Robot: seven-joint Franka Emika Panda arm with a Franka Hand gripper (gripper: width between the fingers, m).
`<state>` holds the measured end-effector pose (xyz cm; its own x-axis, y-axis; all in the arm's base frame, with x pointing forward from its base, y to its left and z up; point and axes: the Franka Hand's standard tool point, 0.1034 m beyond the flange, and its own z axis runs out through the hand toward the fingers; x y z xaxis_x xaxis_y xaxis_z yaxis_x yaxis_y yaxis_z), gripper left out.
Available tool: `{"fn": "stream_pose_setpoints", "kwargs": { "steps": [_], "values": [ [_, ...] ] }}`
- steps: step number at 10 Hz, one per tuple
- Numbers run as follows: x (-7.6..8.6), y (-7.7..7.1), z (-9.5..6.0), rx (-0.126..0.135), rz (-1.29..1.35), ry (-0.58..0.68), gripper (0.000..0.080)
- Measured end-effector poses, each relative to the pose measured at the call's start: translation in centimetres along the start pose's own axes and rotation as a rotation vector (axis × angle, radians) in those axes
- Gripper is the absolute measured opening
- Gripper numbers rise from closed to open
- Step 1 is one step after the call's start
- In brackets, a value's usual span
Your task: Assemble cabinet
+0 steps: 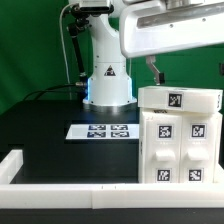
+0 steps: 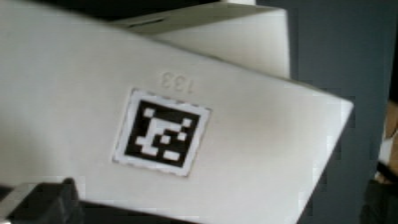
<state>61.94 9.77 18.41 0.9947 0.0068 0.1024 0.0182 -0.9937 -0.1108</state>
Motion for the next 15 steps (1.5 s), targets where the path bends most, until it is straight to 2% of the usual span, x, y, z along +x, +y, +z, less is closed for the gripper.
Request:
{"fn": "stream_pose_setpoints", "kwargs": {
  "steps": [4,11,15],
  "values": [
    [-0.1,0.2,0.1,-0.004,-0.189,-0.024,0.0797],
    [-0.8,0.9,1.1,-0.005,-0.815,-0.025,0.0797],
    [-1.6,1.6,2.5,-0.01,-0.835,-0.031,0.0797]
  ]
}}
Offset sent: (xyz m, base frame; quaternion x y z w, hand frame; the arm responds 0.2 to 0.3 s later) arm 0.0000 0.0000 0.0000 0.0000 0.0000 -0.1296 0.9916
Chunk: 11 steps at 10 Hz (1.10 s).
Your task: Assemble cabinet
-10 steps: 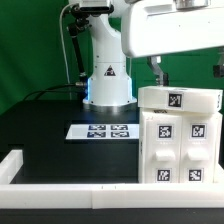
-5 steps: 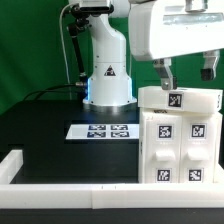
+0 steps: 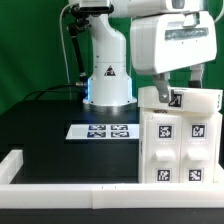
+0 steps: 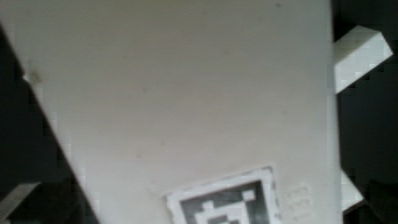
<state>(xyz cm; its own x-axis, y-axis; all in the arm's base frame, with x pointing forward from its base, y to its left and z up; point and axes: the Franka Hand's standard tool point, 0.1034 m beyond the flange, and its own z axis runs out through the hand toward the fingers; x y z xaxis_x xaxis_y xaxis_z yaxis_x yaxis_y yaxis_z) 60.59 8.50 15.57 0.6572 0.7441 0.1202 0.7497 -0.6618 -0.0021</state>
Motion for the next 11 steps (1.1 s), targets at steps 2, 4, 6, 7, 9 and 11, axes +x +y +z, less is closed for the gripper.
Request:
{"fn": "stream_pose_setpoints", "kwargs": {
  "steps": [2,4,6,7,9,11],
  "values": [
    [-0.12,-0.03,0.38,0.001,0.0,-0.004,0.0797],
    [-0.19,0.0,0.42,0.002,0.002,-0.006,0.055],
    [-0.2,0.01,0.42,0.002,0.042,-0.006,0.0554],
    [-0.21,0.01,0.43,0.002,0.042,-0.006,0.0554],
    [-0.17,0.0,0.46,0.007,0.241,0.006,0.0554],
    [-0.07,0.05,0.48,0.004,0.425,0.016,0.0554]
  ]
}}
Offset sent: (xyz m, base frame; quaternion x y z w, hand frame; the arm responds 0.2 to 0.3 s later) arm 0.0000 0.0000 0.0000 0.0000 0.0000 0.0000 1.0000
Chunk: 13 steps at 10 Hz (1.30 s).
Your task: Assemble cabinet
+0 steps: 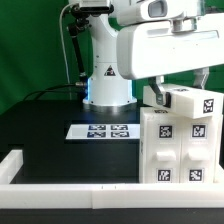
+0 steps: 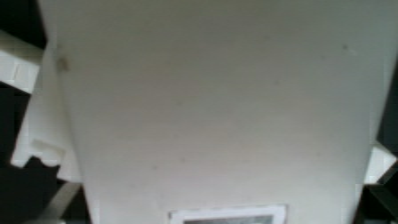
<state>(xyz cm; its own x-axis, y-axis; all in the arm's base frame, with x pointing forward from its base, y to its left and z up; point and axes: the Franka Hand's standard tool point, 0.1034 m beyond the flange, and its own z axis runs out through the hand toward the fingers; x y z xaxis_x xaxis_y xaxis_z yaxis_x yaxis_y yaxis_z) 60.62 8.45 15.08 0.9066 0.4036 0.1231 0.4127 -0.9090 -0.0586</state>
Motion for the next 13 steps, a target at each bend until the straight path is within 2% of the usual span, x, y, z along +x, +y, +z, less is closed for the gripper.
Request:
{"fn": "stream_pose_setpoints", "kwargs": {
  "steps": [4,13],
  "values": [
    [0.23,0.14,0.03,-0.008,0.383,0.024,0.0556],
    [0.3,0.25,0.0,0.005,1.013,0.036,0.0556]
  ]
}}
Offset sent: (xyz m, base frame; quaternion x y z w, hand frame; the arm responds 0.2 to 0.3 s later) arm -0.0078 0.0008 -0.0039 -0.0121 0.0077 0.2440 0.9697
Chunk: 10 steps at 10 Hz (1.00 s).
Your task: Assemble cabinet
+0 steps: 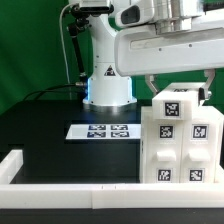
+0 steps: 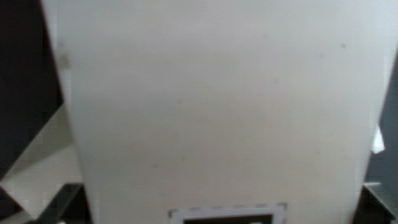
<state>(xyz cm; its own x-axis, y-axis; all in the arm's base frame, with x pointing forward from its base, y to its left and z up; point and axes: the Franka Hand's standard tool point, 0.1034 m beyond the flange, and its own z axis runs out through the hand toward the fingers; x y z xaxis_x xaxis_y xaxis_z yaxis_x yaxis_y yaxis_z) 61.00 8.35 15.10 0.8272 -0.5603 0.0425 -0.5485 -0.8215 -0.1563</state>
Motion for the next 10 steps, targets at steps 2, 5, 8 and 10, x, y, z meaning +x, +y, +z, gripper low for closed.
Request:
{"fn": "stream_pose_setpoints", "kwargs": {
  "steps": [2,5,8,10],
  "values": [
    [-0.33,0.48,-0.16,0.022,0.25,0.027,0.0556],
    [-0.43,0.92,-0.22,0.042,0.56,0.013,0.0556],
    [-0.4,1.09,-0.16,0.061,0.802,-0.012,0.0556],
    [-0.5,1.02,-0.13,0.064,0.913,-0.022,0.0556]
  ]
}}
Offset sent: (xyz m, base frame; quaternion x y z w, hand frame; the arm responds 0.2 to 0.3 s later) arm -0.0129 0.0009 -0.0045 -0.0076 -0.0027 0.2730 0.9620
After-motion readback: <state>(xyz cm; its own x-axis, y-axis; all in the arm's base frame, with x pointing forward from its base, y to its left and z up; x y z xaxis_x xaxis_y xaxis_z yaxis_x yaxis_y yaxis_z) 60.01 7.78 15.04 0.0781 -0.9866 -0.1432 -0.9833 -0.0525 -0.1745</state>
